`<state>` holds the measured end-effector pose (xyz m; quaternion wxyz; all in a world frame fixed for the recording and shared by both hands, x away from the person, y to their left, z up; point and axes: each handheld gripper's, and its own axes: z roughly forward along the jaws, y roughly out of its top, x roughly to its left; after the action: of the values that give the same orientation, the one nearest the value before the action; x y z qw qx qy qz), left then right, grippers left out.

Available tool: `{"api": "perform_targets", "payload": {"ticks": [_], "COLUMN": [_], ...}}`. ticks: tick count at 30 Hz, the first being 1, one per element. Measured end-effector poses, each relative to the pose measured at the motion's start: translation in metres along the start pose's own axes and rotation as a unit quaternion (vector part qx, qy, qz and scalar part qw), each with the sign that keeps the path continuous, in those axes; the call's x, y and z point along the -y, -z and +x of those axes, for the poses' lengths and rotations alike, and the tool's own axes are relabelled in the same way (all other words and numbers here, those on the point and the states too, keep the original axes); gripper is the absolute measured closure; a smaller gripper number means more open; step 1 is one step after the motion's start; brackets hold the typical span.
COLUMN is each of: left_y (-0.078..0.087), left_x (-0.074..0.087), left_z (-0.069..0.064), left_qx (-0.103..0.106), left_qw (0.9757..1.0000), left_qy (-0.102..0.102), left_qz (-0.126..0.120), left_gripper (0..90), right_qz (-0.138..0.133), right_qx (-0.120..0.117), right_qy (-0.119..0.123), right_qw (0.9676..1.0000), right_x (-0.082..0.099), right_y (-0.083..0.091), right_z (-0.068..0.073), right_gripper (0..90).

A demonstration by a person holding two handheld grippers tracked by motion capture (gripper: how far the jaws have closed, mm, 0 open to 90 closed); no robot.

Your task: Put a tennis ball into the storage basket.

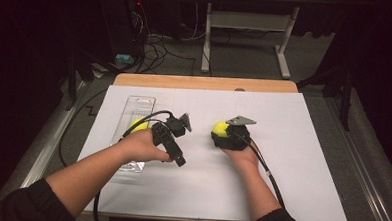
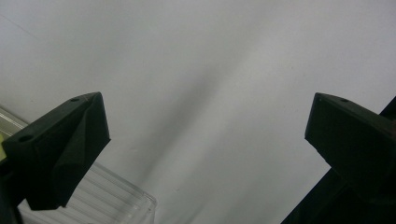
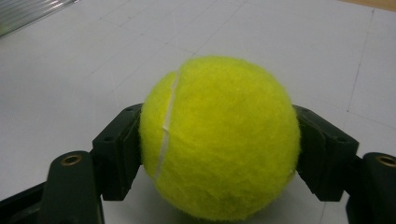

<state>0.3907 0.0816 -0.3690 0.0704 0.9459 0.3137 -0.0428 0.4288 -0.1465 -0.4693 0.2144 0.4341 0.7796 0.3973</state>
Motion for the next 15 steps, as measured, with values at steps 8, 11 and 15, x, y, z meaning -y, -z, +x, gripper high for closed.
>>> {"api": "perform_targets", "payload": {"ticks": [8, 11, 15], "left_y": [0.0001, -0.0002, -0.0005], "left_x": [-0.0002, -0.0002, -0.0005], "left_z": [-0.0005, -0.0006, -0.0009], "left_qx": [0.001, 0.0, 0.001], "left_qw": [1.0, 1.0, 1.0], "left_qy": [-0.002, -0.003, -0.002], "left_qz": [0.001, 0.002, 0.001], "left_gripper": [0.9, 1.0, 1.0], "right_qz": [0.002, 0.0, 0.0], "right_qx": [0.002, 0.006, 0.004], "right_qy": [-0.002, 0.005, 0.006], "right_qw": [1.0, 1.0, 1.0], "right_x": [0.0, 0.0001, 0.0003], "right_y": [0.001, 0.0019, 0.0042], "right_z": [0.0003, 0.0015, 0.0024], "right_gripper": [27.0, 27.1, 27.1]}}
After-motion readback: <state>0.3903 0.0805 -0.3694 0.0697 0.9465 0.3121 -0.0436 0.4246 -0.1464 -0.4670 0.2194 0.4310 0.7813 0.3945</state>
